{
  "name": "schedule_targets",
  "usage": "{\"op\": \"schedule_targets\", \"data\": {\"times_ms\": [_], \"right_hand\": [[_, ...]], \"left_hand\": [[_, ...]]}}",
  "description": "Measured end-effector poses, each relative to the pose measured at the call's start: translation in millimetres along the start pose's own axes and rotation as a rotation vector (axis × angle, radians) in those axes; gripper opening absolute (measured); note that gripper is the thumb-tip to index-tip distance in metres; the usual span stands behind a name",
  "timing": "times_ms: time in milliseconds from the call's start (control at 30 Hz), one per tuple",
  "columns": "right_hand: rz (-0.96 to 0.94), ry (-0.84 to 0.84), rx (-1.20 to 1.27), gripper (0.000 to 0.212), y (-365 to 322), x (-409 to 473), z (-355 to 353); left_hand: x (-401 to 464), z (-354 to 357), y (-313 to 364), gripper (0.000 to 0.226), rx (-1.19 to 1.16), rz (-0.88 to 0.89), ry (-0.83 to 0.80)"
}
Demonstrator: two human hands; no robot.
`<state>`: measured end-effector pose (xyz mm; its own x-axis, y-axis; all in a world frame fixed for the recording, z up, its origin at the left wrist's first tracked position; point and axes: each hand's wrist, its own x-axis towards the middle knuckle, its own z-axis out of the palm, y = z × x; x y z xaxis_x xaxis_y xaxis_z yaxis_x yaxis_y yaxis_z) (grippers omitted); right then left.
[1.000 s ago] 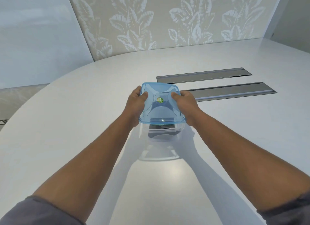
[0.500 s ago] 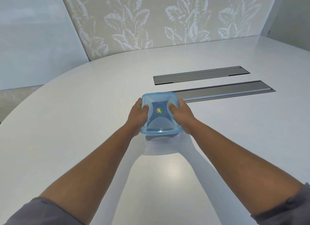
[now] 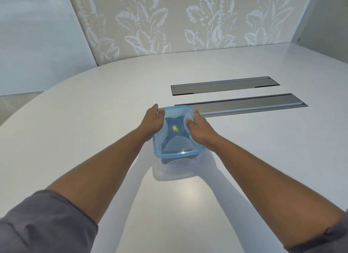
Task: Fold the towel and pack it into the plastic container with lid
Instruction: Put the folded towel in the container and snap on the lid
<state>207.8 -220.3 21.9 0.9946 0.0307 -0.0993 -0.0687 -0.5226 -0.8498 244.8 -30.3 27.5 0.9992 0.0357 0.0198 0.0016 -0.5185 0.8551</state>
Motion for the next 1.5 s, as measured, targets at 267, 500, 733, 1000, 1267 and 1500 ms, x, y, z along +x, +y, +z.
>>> {"op": "schedule_targets", "data": {"times_ms": [267,500,733,1000,1267,1500], "right_hand": [[0.076,-0.018,0.009,0.039,2,9,-4],[0.031,0.076,-0.142,0.046,-4,36,-4],[0.102,0.2,0.023,0.038,-4,61,-4],[0.163,0.164,0.183,0.042,1,73,-2],[0.193,0.17,0.177,0.034,4,80,0],[0.035,0.349,-0.171,0.034,2,64,-1]], "left_hand": [[12,1,-6,0.022,-0.078,-0.028,0.103],[19,6,-10,0.023,-0.025,0.0,0.025],[21,7,-9,0.029,0.047,0.025,-0.028],[26,9,-14,0.028,-0.049,-0.001,-0.039],[28,10,-15,0.025,-0.06,-0.03,-0.041],[21,10,-14,0.025,-0.04,0.02,0.039]]}}
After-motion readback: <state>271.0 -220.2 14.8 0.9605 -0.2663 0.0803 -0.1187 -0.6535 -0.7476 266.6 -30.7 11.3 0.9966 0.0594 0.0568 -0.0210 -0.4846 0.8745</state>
